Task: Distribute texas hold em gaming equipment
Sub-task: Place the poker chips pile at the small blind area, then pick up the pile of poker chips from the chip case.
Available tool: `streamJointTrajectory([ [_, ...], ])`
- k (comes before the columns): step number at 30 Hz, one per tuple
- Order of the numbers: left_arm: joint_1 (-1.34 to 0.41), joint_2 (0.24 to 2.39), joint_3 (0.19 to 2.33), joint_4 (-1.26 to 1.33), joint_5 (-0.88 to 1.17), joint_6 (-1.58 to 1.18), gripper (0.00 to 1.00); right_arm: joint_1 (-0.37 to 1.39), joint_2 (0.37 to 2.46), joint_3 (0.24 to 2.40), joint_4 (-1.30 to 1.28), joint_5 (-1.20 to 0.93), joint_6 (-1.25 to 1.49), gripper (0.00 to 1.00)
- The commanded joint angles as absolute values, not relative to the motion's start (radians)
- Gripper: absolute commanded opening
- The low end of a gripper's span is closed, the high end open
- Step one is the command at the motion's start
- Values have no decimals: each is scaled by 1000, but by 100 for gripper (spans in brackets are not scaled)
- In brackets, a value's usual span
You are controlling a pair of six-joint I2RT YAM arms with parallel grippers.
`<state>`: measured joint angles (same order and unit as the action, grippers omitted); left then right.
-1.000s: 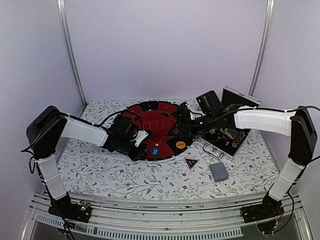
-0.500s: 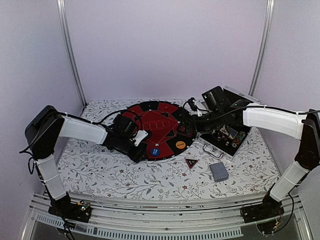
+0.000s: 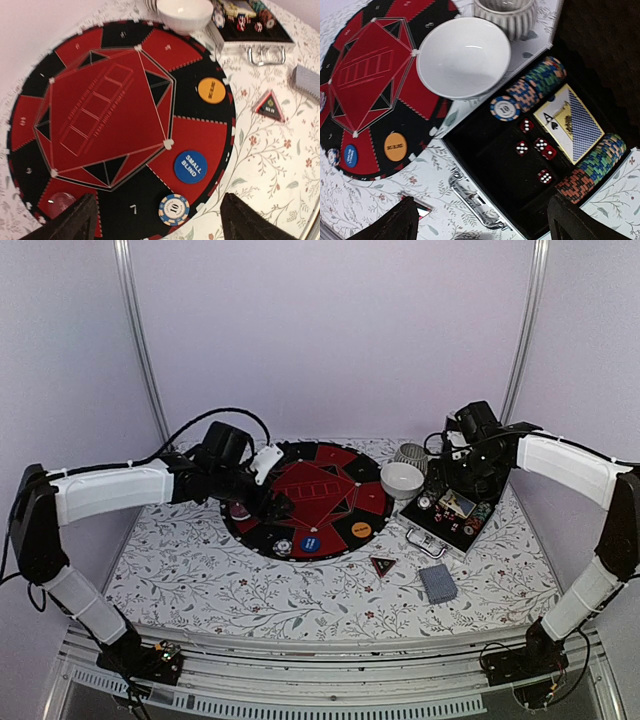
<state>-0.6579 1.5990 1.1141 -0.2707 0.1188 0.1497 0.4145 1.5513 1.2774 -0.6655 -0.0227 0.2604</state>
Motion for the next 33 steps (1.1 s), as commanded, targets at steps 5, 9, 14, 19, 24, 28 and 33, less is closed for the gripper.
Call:
streamJointTrajectory([
  [5,-567,1397,1072,-193,33,140,91,386,1787,1490,-802,36,122,64],
  [9,-537,1343,1015,-166,-13,129,92,385,1886,1562,-808,87,43,56],
  [14,-532,1286,998,-154,-6,145,93,377,1996,1612,-807,138,-40,54],
  [19,-528,1248,963,-118,3,157,97,364,2080,1662,-782,199,-90,61],
  [24,-524,1259,960,-118,16,166,97,364,2131,1683,-755,253,-132,80],
  [28,-519,1276,966,-127,25,172,97,364,2142,1677,-723,283,-148,81],
  [33,-504,1267,962,-122,55,172,97,365,2158,1674,-685,272,-153,81],
])
